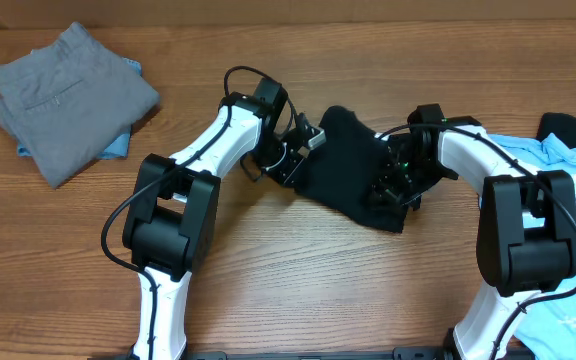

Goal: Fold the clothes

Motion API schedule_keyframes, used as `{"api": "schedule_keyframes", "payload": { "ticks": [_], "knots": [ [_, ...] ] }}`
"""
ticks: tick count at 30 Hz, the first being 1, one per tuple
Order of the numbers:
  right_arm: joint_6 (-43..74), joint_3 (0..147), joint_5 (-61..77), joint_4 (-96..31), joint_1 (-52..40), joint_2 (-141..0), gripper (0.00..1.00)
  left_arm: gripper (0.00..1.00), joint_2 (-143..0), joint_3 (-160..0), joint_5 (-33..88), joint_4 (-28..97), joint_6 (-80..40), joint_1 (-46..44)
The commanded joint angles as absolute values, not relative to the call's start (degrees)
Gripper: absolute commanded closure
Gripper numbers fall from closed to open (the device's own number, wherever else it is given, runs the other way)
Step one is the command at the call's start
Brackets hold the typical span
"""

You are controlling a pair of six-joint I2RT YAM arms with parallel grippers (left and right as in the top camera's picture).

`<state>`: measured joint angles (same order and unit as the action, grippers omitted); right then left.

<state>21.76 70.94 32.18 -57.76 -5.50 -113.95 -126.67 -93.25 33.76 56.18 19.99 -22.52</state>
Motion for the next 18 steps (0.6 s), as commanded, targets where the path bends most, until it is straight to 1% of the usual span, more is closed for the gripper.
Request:
{"api": "schedule_keyframes", "payload": {
  "ticks": [1,5,7,9,11,12,13,18],
  "knots": [
    [22.6,69.8,28.9,-58.0,-5.6,-113.0,0.7,0.96,-126.7,-93.4,29.2,59.1,18.5,-22.8],
    [22.1,69.8,28.5,-59.6,-5.6,-113.0,0.71,0.96,-126.7,-93.4,27.6,62.6,17.7,-22.7],
    [21.1,69.8,28.6,-60.9,-5.6,-112.5,0.73,0.96,-126.7,-93.4,26.1,65.0,16.0,-22.7],
    [19.7,69.8,28.6,-61.9,-5.6,-111.1,0.73,0.95,-126.7,-93.4,23.7,67.7,14.3,-22.7],
    [18.3,69.8,28.9,-62.0,-5.6,-108.8,0.73,0.88,-126.6,-93.4,21.9,69.9,12.9,-22.6],
    [17.5,69.9,29.5,-61.8,-5.6,-107.4,0.73,0.83,-126.6,-93.4,21.9,70.6,12.8,-22.5],
    [17.0,70.1,30.2,-61.5,-5.6,-106.0,0.74,0.75,-126.6,-93.7,21.9,71.3,12.8,-22.3],
    [16.1,70.4,35.9,-56.8,-5.6,-99.0,0.68,0.69,-126.2,-98.5,23.3,74.4,11.9,-20.4]
  ]
}}
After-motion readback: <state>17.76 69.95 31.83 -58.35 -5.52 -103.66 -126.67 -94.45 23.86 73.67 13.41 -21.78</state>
